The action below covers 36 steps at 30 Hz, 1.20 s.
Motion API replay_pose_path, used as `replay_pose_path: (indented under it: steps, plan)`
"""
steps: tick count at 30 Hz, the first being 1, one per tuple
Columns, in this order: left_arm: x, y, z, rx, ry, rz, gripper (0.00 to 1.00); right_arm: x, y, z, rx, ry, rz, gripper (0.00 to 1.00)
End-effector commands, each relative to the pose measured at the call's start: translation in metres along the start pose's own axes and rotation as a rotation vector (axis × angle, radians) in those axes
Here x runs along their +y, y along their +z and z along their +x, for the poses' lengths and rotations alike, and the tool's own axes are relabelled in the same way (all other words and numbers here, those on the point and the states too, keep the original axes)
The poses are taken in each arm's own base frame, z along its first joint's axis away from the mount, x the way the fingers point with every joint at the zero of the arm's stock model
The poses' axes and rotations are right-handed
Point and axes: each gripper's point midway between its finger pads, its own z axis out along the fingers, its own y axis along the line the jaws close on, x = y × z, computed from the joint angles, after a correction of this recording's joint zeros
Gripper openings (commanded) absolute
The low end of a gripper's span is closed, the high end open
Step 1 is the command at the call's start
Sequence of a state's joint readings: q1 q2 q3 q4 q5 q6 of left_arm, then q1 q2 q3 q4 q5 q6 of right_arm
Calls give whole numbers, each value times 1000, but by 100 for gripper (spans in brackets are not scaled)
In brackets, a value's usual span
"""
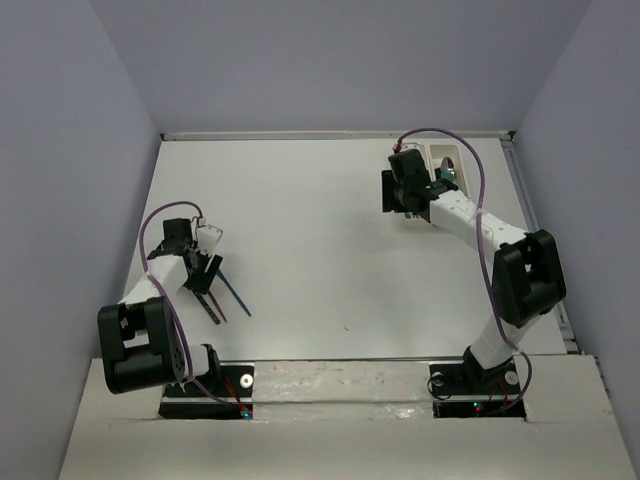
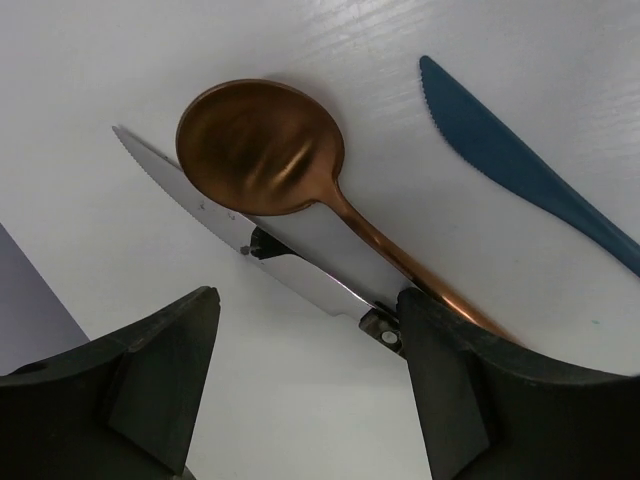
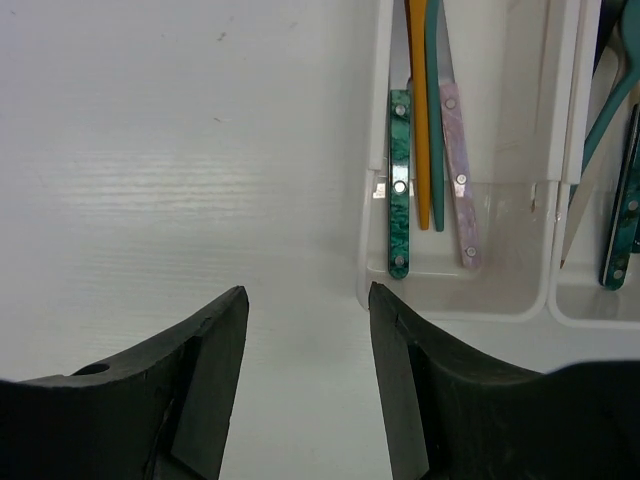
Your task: Sort the eating utensils into containers
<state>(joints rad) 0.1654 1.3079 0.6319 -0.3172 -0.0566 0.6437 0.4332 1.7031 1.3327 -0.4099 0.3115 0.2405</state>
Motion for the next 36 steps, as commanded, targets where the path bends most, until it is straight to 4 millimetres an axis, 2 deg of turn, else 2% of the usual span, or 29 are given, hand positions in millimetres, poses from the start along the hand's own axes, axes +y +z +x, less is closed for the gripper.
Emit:
replay_pose_path:
  steps: [1,8,16,23,27,31,36]
  plan:
    - [-18,0,21,55,-19,58,83,-3,5,1,-23,31,11,57]
    - [-27,2,25,64,-53,91,82,-12,-1,6,-33,22,34,57]
    - [-10,-16,25,0,-111,-1,92,-10,-9,2,-48,30,11,57]
    - [3,-17,20,-68,-157,-86,98,-1,-13,8,-36,20,-36,56]
    - [2,-18,21,-96,-149,-81,99,-7,-17,12,-20,16,-11,56]
    - [10,-20,26,-111,-138,-113,99,-11,-24,17,9,10,19,56]
    - [7,-15,33,-102,-92,-86,99,-12,-34,18,28,18,35,55]
